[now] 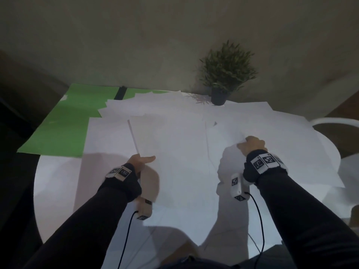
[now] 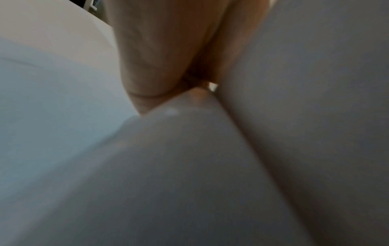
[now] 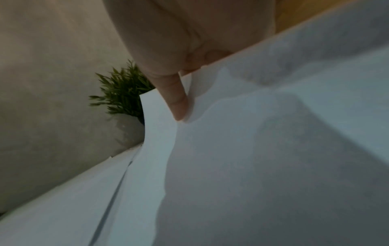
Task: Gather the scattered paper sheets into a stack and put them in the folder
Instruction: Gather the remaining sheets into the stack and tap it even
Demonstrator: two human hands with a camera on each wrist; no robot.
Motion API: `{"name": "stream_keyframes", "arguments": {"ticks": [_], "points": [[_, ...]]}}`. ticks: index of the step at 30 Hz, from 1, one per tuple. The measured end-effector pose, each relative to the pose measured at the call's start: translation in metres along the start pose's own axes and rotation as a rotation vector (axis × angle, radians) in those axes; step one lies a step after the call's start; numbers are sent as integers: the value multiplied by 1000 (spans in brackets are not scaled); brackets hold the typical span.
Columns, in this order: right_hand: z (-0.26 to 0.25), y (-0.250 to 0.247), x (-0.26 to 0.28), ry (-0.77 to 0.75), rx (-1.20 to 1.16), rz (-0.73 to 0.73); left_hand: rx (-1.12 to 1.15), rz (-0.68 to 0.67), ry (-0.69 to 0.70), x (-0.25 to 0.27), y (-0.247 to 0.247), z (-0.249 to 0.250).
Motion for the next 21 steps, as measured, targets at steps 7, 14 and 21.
{"name": "stream_keyframes", "arguments": {"ticks": [7,14,21], "points": [[38,25,5,179,-85,-86,-32,68,28,-5,-6,-7],[4,-15,19,-87,-115,54,5,53,40,-7,-4,-10],[-38,-63,51,-290,-136,237,63,61,90,-7,-3,-10]]}}
Point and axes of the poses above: each hand's wrist, its own x-axis away from the middle knuckle, its own y-axis out of the palm, z = x × y, the point moved 8 cm from there along -x, towards the middle knuckle, and after that the axes turned 13 degrees about y, right-handed, at the moved point
